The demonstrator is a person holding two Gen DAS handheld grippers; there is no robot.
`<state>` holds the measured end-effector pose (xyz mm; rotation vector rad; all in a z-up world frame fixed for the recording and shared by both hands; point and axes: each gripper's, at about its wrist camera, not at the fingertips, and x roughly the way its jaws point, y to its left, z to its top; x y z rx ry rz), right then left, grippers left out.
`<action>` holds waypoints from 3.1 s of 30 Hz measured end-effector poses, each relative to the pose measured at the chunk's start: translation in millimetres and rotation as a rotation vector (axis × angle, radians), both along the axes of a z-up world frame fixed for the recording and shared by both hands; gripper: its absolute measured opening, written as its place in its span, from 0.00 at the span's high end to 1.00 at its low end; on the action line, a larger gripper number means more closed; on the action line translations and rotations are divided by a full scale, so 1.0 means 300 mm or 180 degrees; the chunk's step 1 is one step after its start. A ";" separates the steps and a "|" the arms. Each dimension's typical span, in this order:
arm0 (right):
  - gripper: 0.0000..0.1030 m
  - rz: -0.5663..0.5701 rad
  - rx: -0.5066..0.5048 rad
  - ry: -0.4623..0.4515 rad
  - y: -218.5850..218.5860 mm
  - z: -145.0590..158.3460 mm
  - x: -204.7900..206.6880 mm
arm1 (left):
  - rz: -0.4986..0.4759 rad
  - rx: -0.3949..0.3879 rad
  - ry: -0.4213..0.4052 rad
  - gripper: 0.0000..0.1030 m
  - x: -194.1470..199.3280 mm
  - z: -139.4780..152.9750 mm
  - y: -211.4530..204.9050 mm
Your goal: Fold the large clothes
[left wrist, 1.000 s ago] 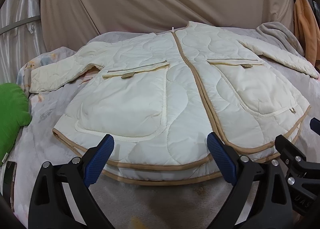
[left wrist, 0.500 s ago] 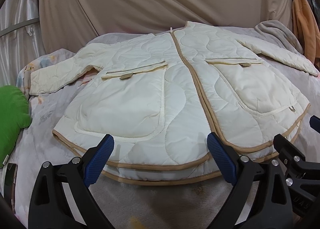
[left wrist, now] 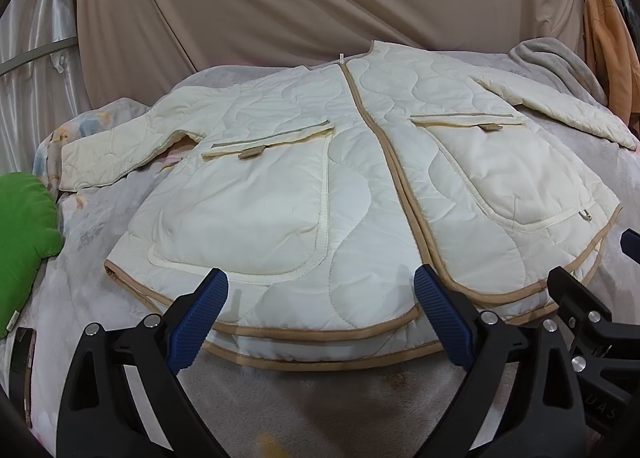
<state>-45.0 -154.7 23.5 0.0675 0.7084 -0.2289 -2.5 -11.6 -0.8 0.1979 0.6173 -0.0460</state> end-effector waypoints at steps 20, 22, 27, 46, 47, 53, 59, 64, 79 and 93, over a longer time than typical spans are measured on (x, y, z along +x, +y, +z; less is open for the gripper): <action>0.11 -0.0001 -0.0011 0.0001 0.002 0.003 0.000 | 0.0000 0.0004 -0.0001 0.11 0.000 0.000 -0.001; 0.11 0.0000 -0.0011 0.0003 0.003 0.003 0.000 | 0.0000 0.0004 0.0000 0.11 0.000 0.000 -0.001; 0.11 0.0000 -0.0013 0.0004 0.004 0.004 0.001 | 0.0000 0.0005 0.0000 0.11 0.000 0.000 -0.001; 0.11 0.0049 0.0056 0.0056 -0.002 0.002 0.005 | -0.0024 -0.0043 0.0027 0.11 -0.003 0.002 0.007; 0.11 0.0090 0.0130 0.0109 -0.013 0.001 0.010 | -0.0048 -0.0122 0.0031 0.11 -0.006 0.011 0.021; 0.11 -0.0082 0.0671 0.0143 -0.363 0.068 0.051 | -0.0009 -0.0601 0.0077 0.08 0.026 0.113 0.182; 0.11 -0.1102 0.0960 0.0079 -0.999 0.067 0.153 | 0.0227 -0.0490 0.0049 0.08 0.151 0.166 0.310; 0.14 -0.1782 0.1467 -0.0008 -1.412 -0.021 0.222 | 0.0425 -0.0336 0.0013 0.08 0.259 0.181 0.364; 0.92 -0.1905 0.1542 -0.0591 -1.582 0.116 0.537 | 0.0710 -0.0155 0.0195 0.07 0.479 0.139 0.373; 0.92 0.1255 0.0898 -0.0682 -0.247 0.504 1.206 | 0.0682 -0.0209 0.0287 0.07 0.525 0.096 0.395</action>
